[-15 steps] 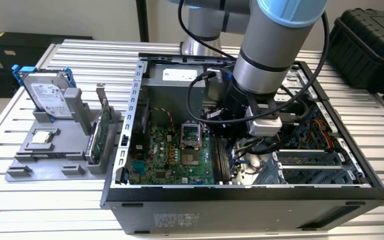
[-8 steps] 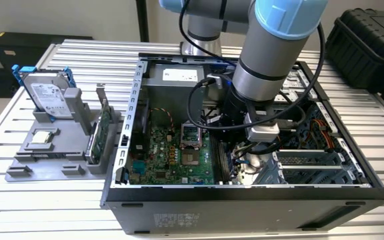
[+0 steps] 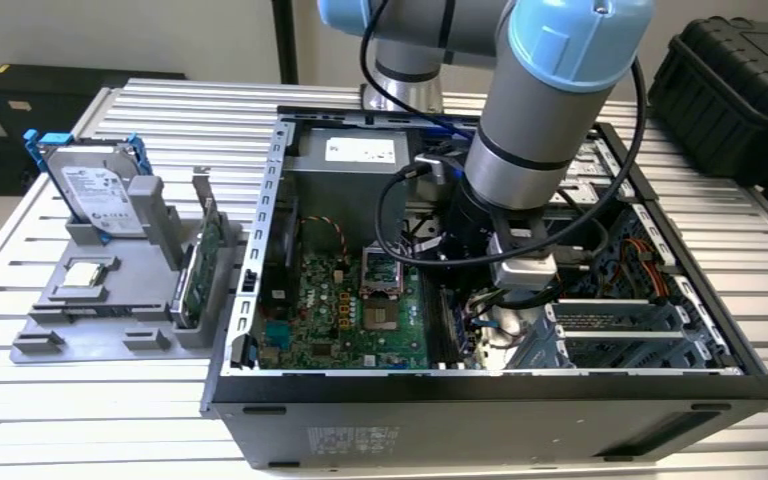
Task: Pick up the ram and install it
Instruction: 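Insert the ram into the slot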
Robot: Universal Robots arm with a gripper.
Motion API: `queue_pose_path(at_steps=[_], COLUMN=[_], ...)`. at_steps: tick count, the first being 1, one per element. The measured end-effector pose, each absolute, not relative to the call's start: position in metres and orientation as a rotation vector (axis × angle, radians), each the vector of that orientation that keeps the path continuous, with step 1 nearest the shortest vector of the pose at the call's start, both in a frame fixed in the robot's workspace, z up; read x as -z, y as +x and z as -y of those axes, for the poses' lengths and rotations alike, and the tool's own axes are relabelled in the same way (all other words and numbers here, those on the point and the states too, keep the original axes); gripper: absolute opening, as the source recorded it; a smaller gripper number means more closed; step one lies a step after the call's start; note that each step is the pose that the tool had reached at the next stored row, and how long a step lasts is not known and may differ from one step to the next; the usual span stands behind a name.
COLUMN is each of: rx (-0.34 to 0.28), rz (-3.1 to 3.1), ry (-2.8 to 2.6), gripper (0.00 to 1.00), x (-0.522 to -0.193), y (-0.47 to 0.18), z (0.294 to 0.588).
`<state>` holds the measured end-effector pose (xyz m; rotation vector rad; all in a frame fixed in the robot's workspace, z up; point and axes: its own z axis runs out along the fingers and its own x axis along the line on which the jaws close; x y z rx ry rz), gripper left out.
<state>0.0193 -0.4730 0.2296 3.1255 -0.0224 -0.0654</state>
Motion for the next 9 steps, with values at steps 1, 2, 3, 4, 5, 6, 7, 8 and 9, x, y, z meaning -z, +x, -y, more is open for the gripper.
queue_pose_path(at_steps=[1,2,3,4,5,6,7,8,9], rx=[0.065,0.065,0.065,0.065,0.065,0.065,0.065,0.065,0.065], rz=[0.022,0.022,0.022,0.022,0.022,0.022,0.022,0.022,0.022], ry=[3.126,3.126,3.126,3.126,3.126,3.126,3.126,3.126,3.126], gripper=[0.0,0.0,0.0,0.0,0.0,0.0,0.0,0.0,0.0], x=[-0.2295,-0.2294,-0.2293,-0.2292,-0.229,-0.2285,-0.2281,-0.2279,-0.2277], y=[0.0194,0.0194,0.0197,0.0205,0.0212,0.0218,0.022,0.022,0.022], z=[0.4729,0.4729,0.4729,0.4729,0.4729,0.4729,0.4729,0.4728,0.4727])
